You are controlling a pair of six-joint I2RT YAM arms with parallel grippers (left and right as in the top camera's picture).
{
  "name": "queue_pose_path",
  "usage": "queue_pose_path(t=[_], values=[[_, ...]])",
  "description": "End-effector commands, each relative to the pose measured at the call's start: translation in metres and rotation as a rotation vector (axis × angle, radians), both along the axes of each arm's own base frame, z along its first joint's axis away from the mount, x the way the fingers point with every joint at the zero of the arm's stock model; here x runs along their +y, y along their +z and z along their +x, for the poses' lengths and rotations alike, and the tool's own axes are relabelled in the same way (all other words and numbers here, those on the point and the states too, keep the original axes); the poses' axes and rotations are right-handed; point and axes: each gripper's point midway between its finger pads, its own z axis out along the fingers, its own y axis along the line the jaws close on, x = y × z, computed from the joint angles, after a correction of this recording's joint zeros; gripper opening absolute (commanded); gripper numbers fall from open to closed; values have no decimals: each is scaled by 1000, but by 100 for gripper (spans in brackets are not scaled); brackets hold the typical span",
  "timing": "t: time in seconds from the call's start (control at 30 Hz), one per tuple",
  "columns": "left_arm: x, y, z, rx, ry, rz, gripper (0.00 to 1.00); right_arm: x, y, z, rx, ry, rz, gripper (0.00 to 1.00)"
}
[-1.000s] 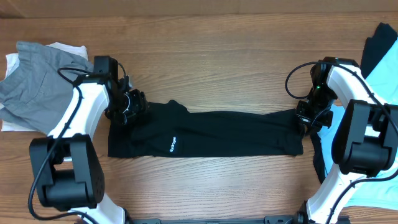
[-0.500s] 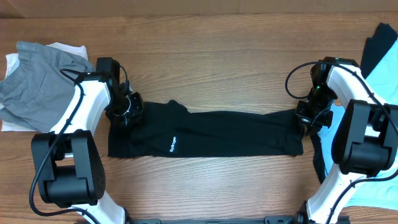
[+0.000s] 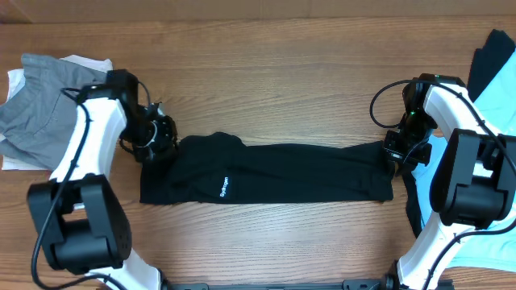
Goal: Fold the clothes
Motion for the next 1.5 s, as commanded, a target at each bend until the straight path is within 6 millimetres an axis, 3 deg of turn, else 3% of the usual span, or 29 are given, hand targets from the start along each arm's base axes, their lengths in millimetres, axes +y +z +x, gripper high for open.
queue_pose_path(t=[0.0, 0.13, 0.37, 0.53, 0.7, 0.9, 0.93, 1.0, 1.07, 1.13, 1.2, 1.3, 1.47], values=[[3, 30, -22, 9, -36, 15, 4, -2, 2, -1, -3, -14, -4, 20], [17, 20, -55, 133, -91, 103, 4, -2, 2, -2, -1, -10, -2, 20], [57, 9, -62, 208, 8, 345, 4, -5, 2, -5, 12, -2, -21, 21], [50, 1, -74, 249, 11, 310, 4, -5, 2, -4, 8, -3, -21, 21], [47, -23, -85, 272, 7, 305, 4, -5, 2, -4, 9, -3, -21, 21], [48, -41, -92, 272, 7, 310, 9, -5, 2, -4, 8, -4, -18, 21], [50, -41, -92, 273, 6, 321, 15, -5, 2, -4, 8, -4, -18, 21], [50, -41, -89, 263, 4, 318, 15, -5, 2, -4, 8, -4, -18, 21], [47, -29, -80, 221, -50, 289, 9, -5, 2, -3, 4, -4, -18, 21], [47, -6, -61, 160, -56, 281, 9, -5, 2, -3, 3, -5, -16, 32], [46, 22, -33, 43, -34, 272, 12, -4, 2, -3, 3, -6, -14, 34], [25, 57, -1, -125, -13, 154, 20, 3, 1, 1, -15, -7, 45, 37], [-2, 41, -7, -115, -81, 118, 23, 29, 6, 9, -87, 32, 286, 44]])
